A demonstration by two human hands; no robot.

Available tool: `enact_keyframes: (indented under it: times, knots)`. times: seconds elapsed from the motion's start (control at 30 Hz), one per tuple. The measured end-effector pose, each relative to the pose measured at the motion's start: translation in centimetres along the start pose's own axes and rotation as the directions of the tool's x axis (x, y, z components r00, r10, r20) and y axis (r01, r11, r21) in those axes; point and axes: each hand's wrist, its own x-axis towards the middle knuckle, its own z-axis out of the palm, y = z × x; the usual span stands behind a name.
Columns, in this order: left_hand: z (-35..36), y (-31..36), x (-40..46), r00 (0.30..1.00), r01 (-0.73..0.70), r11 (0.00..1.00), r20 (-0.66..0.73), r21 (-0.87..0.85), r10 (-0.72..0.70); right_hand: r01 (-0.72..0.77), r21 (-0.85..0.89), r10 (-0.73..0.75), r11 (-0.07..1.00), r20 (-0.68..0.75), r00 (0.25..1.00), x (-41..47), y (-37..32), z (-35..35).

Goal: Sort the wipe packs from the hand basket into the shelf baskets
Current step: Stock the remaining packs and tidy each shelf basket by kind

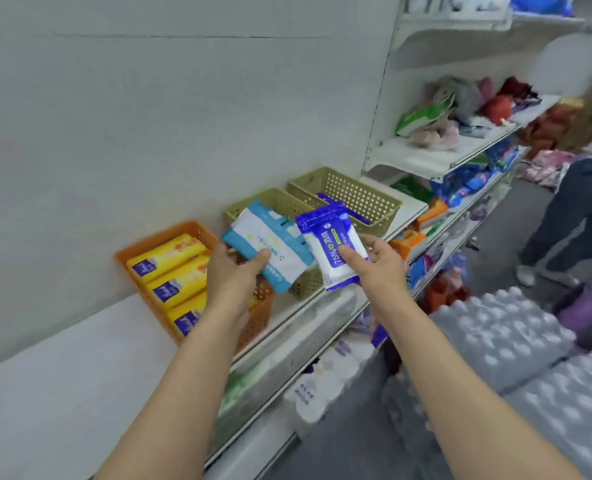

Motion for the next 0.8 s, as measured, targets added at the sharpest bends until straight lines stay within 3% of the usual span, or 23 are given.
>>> enact_keyframes:
  times: [0.27,0.43,0.67,0.8]
  knots:
    - [6.7,-1.3,9.8,0.993,0.041,0.999,-0.111,-0.011,-0.042,0.063,-0.063,-0.062,0.996,0.017,0.998,16.5,-0.8,-2.7]
    - [10.8,-2.4,14.8,0.965,0.053,0.992,-0.251,-0.115,-0.081,0.075,-0.299,-0.058,0.951,0.065,0.996,29.6,-1.7,-4.6]
    - [17.4,-4.6,18.9,0.898,0.023,0.982,-0.427,-0.190,-0.103,0.168,-0.533,0.020,0.829,0.329,0.944,42.0,-0.2,-4.1]
    - [19.3,-6.0,19.9,0.849,-0.003,0.969,-0.513,-0.245,-0.127,0.295,-0.622,0.158,0.725,0.568,0.808,44.6,1.7,-2.6]
